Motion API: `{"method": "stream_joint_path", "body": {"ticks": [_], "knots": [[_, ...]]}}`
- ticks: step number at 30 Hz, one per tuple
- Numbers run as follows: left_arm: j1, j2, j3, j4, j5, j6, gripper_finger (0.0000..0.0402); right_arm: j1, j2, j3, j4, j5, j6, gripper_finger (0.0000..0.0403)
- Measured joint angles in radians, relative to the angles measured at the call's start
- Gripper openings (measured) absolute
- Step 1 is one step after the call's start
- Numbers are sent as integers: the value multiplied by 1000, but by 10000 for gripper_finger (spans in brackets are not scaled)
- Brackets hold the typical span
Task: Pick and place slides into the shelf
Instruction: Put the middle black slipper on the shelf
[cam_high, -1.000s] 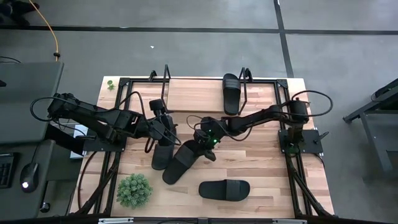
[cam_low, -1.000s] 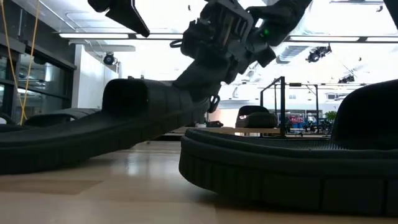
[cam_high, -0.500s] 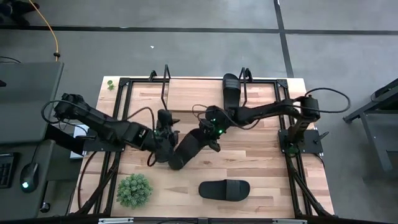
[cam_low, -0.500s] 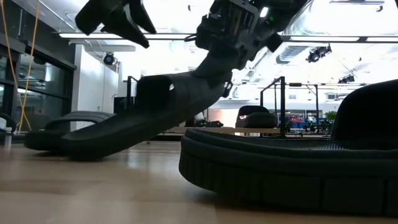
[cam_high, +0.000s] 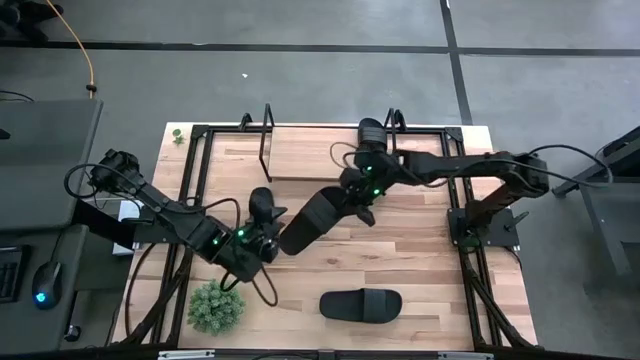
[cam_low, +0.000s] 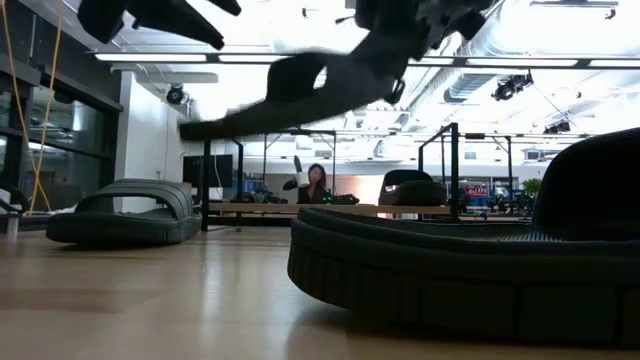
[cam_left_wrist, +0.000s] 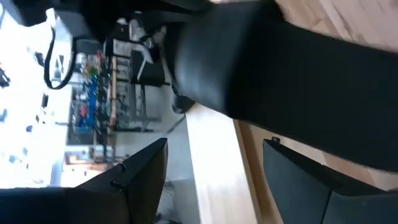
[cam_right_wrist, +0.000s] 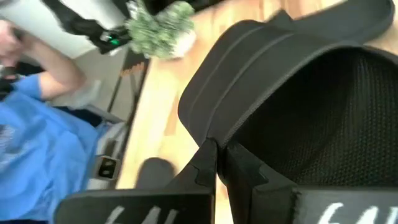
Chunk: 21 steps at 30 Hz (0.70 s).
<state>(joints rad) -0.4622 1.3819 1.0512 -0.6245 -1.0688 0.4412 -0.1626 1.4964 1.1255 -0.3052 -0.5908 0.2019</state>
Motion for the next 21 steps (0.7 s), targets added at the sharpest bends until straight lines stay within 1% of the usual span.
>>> {"method": "stream_joint_path", "body": {"ticks": [4,7,14,21], "knots": [[-31,0,0,1,-16,47,246,-4,-56,0,-12,-75,8,0],[-45,0,0,1,-24,53,246,-4,-84,0,-19,-139,24,0],[-64,0,0,25,-42,97,246,-1,-99,0,-19,-263,22,0],[-82,0,0,156,23,196,246,-1,-98,0,16,-323,0,0]]}}
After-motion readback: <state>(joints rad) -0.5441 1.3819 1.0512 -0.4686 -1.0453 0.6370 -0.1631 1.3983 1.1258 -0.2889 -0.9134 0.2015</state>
